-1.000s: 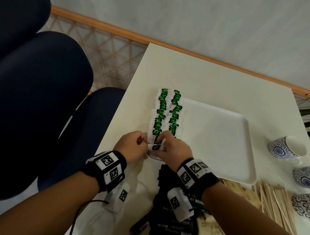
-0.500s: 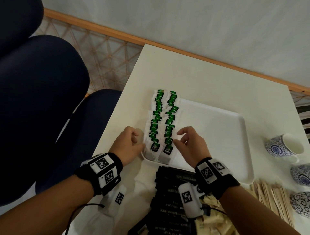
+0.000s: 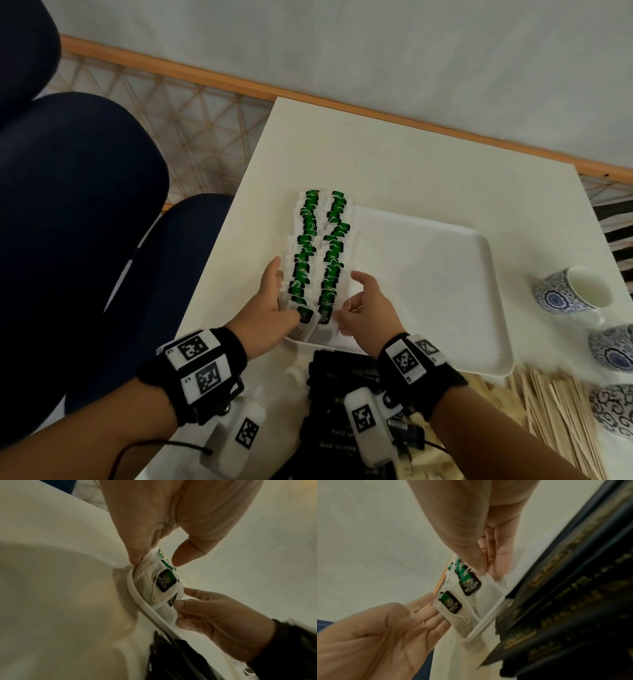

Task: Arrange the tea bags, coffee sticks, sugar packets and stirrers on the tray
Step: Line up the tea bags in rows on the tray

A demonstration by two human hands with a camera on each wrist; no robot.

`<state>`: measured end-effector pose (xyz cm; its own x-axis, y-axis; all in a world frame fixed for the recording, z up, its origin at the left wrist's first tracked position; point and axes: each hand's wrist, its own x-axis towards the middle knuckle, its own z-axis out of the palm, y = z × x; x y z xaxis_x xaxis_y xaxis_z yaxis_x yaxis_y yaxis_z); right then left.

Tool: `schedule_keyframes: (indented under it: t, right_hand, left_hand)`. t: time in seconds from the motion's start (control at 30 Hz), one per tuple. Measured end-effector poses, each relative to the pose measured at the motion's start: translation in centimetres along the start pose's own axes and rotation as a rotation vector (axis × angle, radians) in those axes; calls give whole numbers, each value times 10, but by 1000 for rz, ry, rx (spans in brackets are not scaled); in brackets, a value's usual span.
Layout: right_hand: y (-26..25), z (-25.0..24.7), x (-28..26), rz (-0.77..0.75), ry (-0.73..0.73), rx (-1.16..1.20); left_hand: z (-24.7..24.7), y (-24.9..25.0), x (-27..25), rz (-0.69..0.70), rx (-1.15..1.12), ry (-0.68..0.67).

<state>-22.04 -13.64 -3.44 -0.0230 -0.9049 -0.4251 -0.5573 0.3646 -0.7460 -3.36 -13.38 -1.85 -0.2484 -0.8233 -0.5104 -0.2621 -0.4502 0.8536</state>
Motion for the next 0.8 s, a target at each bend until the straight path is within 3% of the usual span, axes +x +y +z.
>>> schedule_keyframes:
  t: [0.33,0.47,0.57,0.8]
  right_hand:
    - [-14,-23,29,-13,-47,-132]
    - [-27,-18,54,-30,-82,-203]
    - [-32,-22,68,-9,-29,-229]
    - [-36,-29,95,-18,-18,-329]
  left_hand:
    - [-13,32,28,-33,-129,29]
    - [-19,48,52,-46,-106,60]
    - [-25,56,64,-37,-85,78]
    - [-20,65,76,-36,-34,39]
